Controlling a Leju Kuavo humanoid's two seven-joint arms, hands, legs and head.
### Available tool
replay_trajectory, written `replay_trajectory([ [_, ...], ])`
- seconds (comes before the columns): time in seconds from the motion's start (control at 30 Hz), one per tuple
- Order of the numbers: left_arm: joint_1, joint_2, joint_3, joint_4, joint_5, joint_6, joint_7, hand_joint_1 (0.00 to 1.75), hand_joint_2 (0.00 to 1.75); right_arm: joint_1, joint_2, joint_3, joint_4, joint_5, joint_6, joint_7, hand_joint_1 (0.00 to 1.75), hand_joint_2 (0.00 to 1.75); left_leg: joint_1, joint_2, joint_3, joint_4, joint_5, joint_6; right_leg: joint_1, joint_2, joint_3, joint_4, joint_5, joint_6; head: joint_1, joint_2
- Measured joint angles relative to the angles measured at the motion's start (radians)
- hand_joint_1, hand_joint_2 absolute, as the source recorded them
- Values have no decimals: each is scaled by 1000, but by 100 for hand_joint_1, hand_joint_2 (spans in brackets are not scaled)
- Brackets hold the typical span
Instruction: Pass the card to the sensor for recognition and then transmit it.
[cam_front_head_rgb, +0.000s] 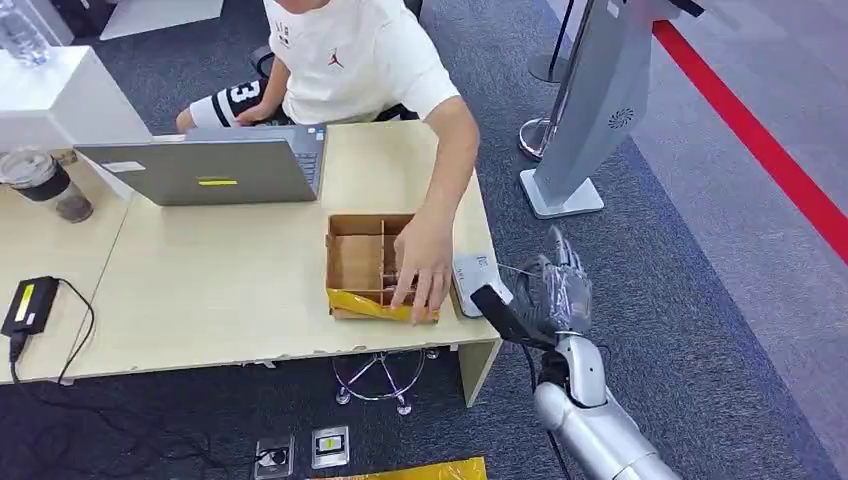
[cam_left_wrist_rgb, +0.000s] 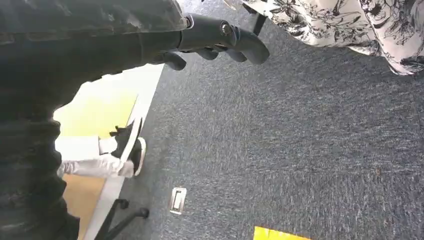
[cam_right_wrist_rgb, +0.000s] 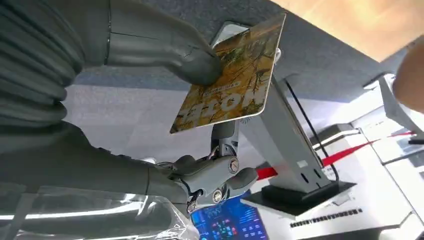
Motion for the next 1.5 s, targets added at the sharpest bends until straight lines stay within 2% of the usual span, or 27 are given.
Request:
replay_trajectory([
  [0.43,0,0,0,0,0,0,0,0,175,4,-3,-27,-80,11,11,-15,175,175,0,0,0,0,0,0,0,0,0,0,0,0,0,0],
  [0.6,0,0,0,0,-6,-3,0,0,175,3,16,-25,-71,-37,9,-71,175,175,0,0,0,0,0,0,0,0,0,0,0,0,0,0],
  [0.87,-1,0,0,0,-11,-3,-1,0,175,-5,87,0,45,-104,5,-139,175,175,0,0,-1,0,0,0,0,0,0,0,0,0,0,0],
  [1.13,-1,0,0,0,-18,-6,-7,0,175,-19,133,17,168,-121,5,-142,175,175,0,0,-1,0,0,0,0,0,0,0,0,0,0,0],
  [1.5,-1,0,0,0,-19,-6,-11,0,175,-53,163,21,289,-123,-4,-137,175,175,0,0,0,0,0,0,0,0,0,0,0,0,0,0],
])
